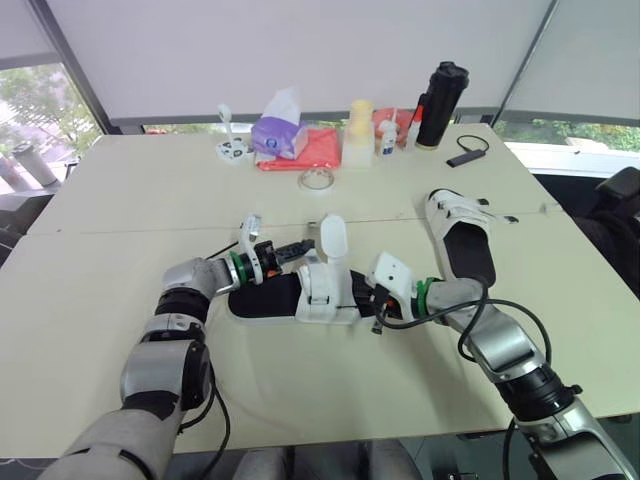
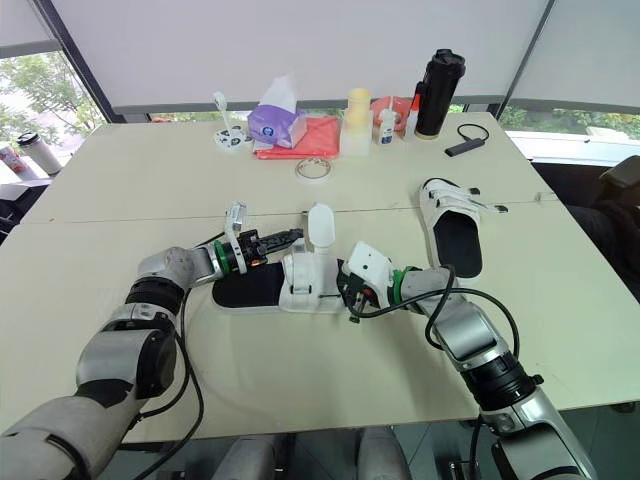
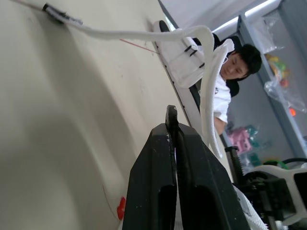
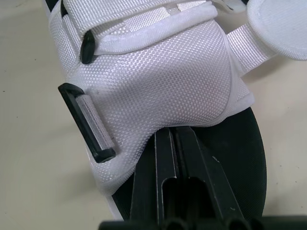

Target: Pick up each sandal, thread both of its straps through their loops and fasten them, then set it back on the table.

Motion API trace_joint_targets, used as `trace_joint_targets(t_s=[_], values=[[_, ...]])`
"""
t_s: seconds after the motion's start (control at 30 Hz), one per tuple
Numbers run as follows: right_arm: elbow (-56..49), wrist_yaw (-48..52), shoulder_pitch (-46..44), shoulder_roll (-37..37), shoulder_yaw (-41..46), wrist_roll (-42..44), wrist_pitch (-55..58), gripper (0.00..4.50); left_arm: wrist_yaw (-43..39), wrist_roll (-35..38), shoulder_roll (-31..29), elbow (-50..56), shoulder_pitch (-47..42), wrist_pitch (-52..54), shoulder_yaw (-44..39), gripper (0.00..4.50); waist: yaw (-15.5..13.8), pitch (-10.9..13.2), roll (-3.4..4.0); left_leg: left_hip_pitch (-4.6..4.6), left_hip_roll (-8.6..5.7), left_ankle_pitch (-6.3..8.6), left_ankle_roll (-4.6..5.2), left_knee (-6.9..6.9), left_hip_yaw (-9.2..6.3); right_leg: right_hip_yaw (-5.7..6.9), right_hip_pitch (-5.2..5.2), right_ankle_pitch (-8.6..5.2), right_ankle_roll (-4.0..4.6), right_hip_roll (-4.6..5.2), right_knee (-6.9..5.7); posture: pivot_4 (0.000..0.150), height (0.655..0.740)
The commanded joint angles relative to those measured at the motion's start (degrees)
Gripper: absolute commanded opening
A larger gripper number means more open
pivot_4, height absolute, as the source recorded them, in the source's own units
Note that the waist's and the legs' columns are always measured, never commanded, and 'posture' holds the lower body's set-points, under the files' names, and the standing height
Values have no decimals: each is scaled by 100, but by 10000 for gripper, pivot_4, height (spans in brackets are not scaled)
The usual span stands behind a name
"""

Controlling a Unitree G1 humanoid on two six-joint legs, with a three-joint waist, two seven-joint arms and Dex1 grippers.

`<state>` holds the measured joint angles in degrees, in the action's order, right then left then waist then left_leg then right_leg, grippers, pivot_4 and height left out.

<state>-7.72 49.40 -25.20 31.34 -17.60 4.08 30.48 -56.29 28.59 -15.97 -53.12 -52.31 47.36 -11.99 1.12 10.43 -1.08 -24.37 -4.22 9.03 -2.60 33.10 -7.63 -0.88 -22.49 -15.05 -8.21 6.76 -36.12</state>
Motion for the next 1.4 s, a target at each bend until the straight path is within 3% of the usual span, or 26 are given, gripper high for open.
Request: trace_joint_targets(t_s=[0.03,0.2,0.23,0.43,0.77,0.87,1.07,1.27,1.4], values=[[157,54,108,32,-179,-95,101,0,-44,-50,-109,247,267,364,121,18812,0,0,0,0,0,0,0,0,0,0,0,0,0,0,0,1500,7296],[179,50,93,22,-180,-95,86,0,8,-101,-216,661,484,438,181,42962,16,0,0,1,1,0,-1,-1,1,-1,-1,0,0,0,0,1500,7296],[184,47,95,18,-185,-99,77,0,112,-137,-260,622,490,326,130,44150,18,0,0,1,1,0,-1,-1,1,-1,-2,0,0,0,0,1500,7296],[239,41,61,-36,-207,-114,48,0,435,-92,-430,261,199,-676,-324,44150,14,0,0,11,4,1,-1,-1,1,0,3,1,2,-3,-5,1500,7296],[297,76,33,-55,-194,-166,-11,0,-301,-254,-475,441,-153,-1355,11,44150,-11,0,-8,6,5,-2,-6,0,0,0,1,4,8,-6,-3,1500,7296],[306,70,27,-59,-196,-170,-21,0,-389,-225,-377,482,-245,-1353,21,36349,1,0,-8,6,5,-2,-6,0,0,-1,0,4,7,-6,-3,1500,7296],[304,48,31,-66,-180,-171,-24,0,-574,-68,-49,790,-401,-1079,64,6592,-3,0,-8,4,5,-2,-5,0,0,0,1,4,6,-6,-3,1500,7296],[276,21,65,-72,-175,-171,-10,0,-580,-37,174,823,-536,-833,131,6592,2,0,-9,5,5,-3,-5,0,0,0,0,4,5,-7,-4,1500,7296],[280,-2,50,-93,-171,-169,1,0,-568,-107,208,736,-589,-832,168,17925,6,0,-8,5,5,-3,-5,0,0,1,0,4,5,-7,-5,1500,7296]])
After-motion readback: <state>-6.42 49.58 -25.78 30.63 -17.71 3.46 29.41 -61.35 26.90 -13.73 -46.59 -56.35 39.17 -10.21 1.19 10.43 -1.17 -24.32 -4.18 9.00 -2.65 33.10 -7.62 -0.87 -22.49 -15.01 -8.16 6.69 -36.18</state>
